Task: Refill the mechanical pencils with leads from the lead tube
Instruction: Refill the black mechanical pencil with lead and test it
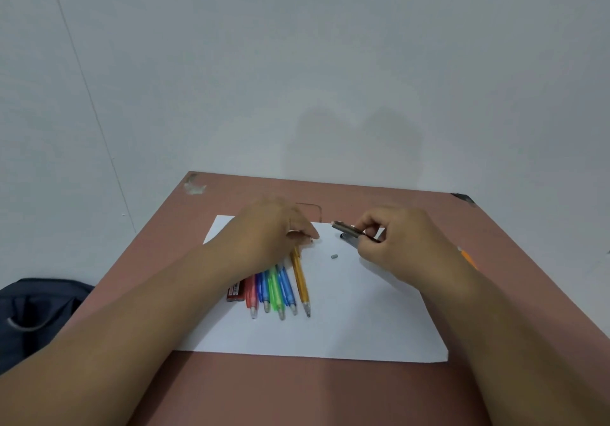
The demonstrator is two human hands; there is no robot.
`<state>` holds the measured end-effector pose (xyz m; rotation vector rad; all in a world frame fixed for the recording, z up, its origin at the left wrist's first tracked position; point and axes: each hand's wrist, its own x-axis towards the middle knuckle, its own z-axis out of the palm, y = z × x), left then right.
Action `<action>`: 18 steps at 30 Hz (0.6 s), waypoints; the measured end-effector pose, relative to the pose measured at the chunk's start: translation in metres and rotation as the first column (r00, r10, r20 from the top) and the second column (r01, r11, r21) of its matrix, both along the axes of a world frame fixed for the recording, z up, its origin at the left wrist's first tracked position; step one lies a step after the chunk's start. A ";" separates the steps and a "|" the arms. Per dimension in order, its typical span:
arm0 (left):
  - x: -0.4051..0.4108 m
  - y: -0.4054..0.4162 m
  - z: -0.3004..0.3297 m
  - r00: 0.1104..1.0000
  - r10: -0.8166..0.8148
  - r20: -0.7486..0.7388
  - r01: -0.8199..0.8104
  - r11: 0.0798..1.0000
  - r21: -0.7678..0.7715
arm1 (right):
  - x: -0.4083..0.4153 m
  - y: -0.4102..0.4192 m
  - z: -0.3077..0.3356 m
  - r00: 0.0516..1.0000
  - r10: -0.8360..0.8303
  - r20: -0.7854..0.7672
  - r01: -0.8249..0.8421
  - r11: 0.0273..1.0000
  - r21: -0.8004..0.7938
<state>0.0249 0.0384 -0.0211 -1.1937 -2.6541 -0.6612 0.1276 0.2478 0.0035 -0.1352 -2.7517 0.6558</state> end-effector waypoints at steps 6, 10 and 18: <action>0.001 0.004 0.005 0.998 0.062 -0.003 -0.062 0.993 -0.098 | 0.001 0.000 0.001 0.999 -0.023 0.045 0.022 1.000 0.018; 0.001 0.005 0.005 0.996 0.080 0.043 -0.076 0.993 -0.092 | 0.002 -0.005 0.001 0.994 -0.023 0.102 0.020 0.999 0.032; 0.003 0.006 0.007 0.996 0.083 0.025 -0.080 0.993 -0.084 | 0.001 -0.006 0.000 0.994 -0.021 0.108 0.019 0.999 0.027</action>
